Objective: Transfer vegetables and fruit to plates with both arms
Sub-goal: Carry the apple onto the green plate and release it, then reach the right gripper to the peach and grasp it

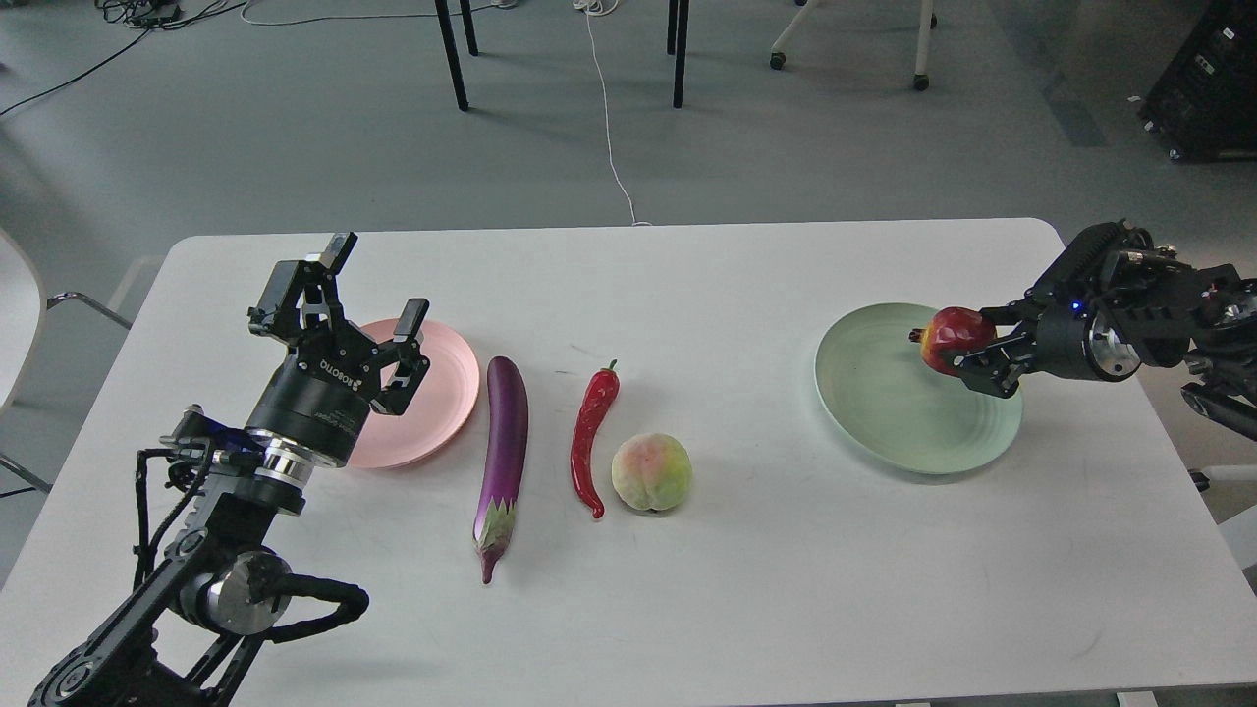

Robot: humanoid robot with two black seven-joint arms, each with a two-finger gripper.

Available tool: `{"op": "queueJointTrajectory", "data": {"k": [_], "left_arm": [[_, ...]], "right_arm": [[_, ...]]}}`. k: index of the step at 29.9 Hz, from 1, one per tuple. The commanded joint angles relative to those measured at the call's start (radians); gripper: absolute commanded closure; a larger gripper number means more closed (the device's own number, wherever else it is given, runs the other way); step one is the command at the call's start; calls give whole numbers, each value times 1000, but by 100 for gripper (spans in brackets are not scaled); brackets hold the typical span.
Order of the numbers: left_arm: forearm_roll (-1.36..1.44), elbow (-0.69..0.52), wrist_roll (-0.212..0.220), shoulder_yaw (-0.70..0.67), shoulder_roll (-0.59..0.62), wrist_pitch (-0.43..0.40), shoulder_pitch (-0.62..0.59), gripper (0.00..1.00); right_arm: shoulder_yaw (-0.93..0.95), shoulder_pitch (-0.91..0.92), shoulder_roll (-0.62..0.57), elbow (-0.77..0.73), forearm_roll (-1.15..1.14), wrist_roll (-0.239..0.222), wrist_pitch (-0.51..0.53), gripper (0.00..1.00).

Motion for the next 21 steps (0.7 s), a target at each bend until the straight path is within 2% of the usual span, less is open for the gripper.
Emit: {"op": "queueJointTrajectory", "data": {"k": [1, 7, 15, 21], "left_arm": [[0, 0, 0, 1, -1, 0, 1, 1], [0, 0, 0, -1, -1, 0, 2, 1], [0, 0, 0, -1, -1, 0, 1, 1], [2, 0, 0, -5, 4, 0, 2, 1]], "right_arm": [[26, -5, 23, -5, 6, 0, -18, 5], [75, 37, 19, 46, 15, 0, -16, 2], [127, 259, 9, 418, 142, 0, 48, 2], [80, 333, 128, 529, 155, 0, 143, 4]]}}
